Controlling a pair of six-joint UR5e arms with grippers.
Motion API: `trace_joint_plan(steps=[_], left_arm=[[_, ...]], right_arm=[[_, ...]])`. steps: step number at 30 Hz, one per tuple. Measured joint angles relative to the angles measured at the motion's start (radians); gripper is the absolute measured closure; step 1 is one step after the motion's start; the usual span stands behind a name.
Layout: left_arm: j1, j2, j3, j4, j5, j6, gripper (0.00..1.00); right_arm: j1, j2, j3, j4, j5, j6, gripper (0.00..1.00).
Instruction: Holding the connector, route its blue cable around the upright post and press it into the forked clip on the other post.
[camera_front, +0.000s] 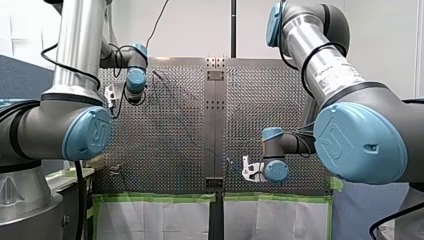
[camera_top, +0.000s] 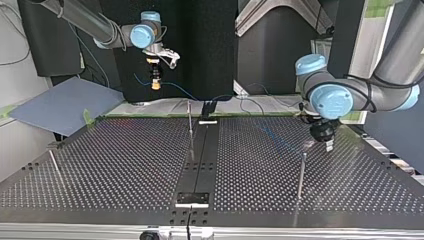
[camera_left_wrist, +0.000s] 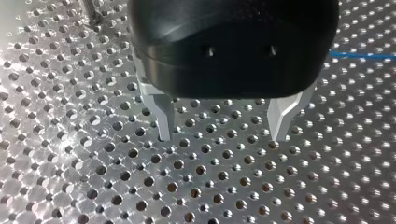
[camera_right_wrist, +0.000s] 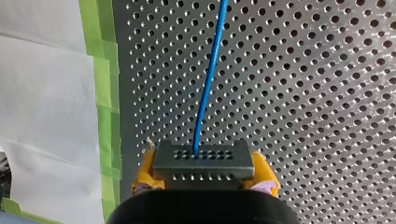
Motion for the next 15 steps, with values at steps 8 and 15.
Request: trace_joint_plan(steps=[8,15], left_arm=[[0.013,0.066,-0.050,-0.066,0.008,0.032,0.00],[0.022,0.130,-0.043,-0.130,0.062,0.058,0.00]], right_arm=[[0.000,0.000,0.000,-0.002,-0.003,0.001,1.00],[-0.001,-0.001,0.000,-0.006,-0.014,0.002,1.00]])
